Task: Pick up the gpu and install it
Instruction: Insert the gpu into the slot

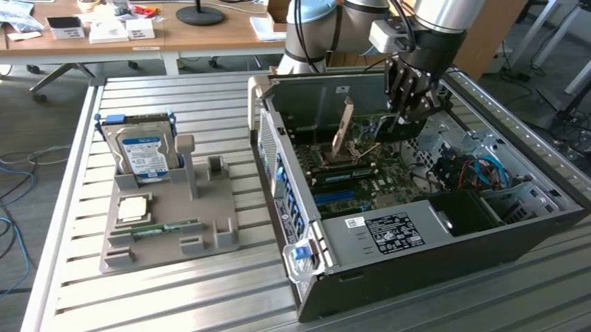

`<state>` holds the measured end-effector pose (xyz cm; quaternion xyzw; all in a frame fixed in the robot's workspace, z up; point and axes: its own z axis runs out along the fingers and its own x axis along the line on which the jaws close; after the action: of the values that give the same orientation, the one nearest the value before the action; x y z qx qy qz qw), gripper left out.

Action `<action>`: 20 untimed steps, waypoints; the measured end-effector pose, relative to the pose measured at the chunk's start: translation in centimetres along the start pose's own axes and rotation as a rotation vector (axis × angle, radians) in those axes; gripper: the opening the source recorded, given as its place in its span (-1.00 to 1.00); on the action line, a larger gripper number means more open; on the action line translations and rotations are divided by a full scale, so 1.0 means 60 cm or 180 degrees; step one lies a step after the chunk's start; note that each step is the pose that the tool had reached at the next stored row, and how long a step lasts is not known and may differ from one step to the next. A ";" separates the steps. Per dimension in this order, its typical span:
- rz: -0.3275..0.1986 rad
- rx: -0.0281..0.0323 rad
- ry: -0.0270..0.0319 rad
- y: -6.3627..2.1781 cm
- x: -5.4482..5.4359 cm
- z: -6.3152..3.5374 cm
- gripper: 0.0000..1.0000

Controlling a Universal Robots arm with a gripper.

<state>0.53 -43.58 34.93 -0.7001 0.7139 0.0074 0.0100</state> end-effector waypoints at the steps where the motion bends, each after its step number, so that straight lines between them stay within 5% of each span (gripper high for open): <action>1: 0.0000 0.0000 0.0000 0.000 0.000 0.000 -0.47; 20: 0.0000 0.0000 0.0001 0.000 0.000 0.005 -0.47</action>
<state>0.51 -43.58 34.62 -0.7001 0.7139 0.0073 0.0099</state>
